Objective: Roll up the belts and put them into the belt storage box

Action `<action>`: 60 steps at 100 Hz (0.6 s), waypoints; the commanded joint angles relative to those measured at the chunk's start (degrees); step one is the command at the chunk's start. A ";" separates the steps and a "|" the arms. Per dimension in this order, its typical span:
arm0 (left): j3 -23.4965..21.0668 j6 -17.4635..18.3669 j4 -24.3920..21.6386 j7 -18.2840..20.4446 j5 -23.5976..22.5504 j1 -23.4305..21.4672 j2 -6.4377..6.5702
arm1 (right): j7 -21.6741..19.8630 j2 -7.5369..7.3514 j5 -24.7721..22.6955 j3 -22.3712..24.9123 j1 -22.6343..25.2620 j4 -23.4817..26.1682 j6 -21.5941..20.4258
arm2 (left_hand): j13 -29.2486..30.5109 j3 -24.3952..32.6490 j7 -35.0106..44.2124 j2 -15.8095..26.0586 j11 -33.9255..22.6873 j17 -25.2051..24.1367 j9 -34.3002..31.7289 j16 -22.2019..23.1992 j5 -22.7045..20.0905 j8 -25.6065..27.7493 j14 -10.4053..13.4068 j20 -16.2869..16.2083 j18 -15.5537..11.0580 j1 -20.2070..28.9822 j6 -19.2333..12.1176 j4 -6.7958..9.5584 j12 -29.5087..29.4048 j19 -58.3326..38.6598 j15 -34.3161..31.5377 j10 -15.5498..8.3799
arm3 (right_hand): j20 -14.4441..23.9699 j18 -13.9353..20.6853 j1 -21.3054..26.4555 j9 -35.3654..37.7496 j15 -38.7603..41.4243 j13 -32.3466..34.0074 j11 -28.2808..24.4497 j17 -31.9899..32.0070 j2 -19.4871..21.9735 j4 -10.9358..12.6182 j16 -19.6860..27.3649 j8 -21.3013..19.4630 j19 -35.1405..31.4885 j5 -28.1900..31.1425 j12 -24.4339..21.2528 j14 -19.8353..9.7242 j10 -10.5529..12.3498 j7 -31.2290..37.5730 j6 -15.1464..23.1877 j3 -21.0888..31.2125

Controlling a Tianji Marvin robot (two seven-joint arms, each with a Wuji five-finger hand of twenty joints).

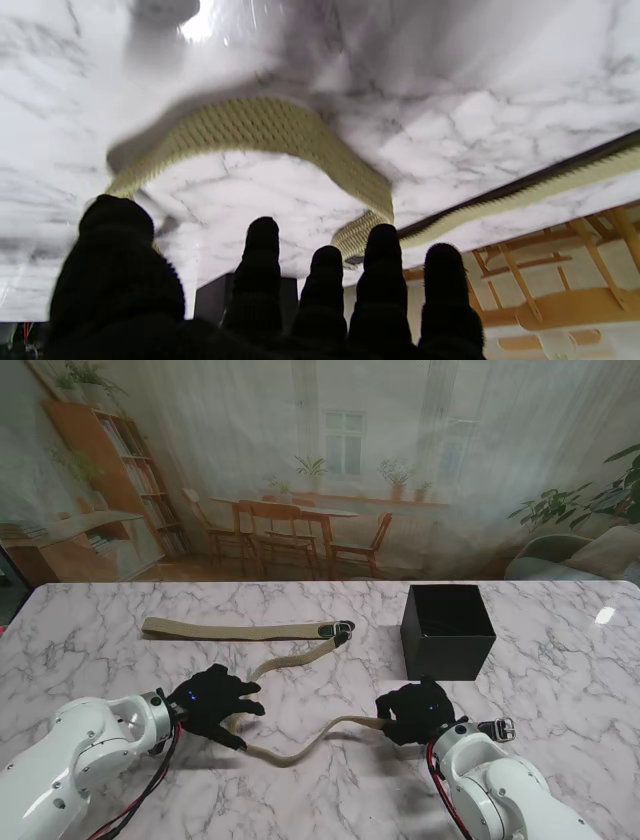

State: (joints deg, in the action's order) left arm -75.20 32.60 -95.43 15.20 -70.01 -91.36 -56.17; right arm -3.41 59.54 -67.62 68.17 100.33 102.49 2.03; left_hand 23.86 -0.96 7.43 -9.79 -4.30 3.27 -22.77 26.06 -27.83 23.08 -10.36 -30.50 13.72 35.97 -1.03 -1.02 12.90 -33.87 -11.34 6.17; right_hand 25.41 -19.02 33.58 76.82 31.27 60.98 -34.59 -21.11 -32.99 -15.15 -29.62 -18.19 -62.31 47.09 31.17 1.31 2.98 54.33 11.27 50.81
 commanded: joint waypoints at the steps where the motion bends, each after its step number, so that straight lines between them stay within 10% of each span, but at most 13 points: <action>1: 1.20 0.47 1.78 0.75 -1.38 1.01 0.44 | 0.13 0.07 -0.21 0.13 0.35 -0.01 0.20 | -1.38 -0.76 -0.99 -3.56 0.63 -1.14 2.34 -0.79 1.50 -0.81 -0.31 1.00 1.54 -1.52 -1.29 -0.17 -0.85 2.06 1.47 0.13 | -0.54 0.09 4.42 2.69 -2.13 0.51 -1.01 0.73 0.12 0.54 0.23 -1.74 -0.70 1.56 0.56 -1.69 1.72 2.77 5.98 4.39; 60: 6.80 -5.36 7.12 1.45 -10.43 5.34 1.51 | 0.29 0.07 -0.33 0.06 0.29 -0.61 0.77 | -1.11 4.16 23.82 -5.04 -5.52 0.41 -3.74 0.49 -16.85 13.91 1.18 -1.89 -0.83 25.75 -6.49 0.51 2.54 -5.56 -1.12 -2.51 | -0.78 -0.20 4.62 2.47 -2.41 0.31 -0.85 1.11 0.45 0.55 0.32 -1.99 -0.31 1.42 0.56 -1.52 1.62 2.77 6.00 4.36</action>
State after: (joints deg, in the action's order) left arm -68.58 27.84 -90.43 15.70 -80.13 -85.20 -55.06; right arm -3.03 59.55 -67.76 68.11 100.39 102.12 2.47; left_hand 22.92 2.32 24.34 -15.16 -8.59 3.77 -25.12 26.04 -38.37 34.86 -9.51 -31.30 12.95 58.34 -7.26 -0.99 14.49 -37.67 -11.21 3.58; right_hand 25.27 -18.98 33.58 76.82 29.46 60.98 -34.60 -20.99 -32.99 -15.15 -29.40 -18.67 -62.31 47.09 31.20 1.30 2.98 54.33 11.28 50.81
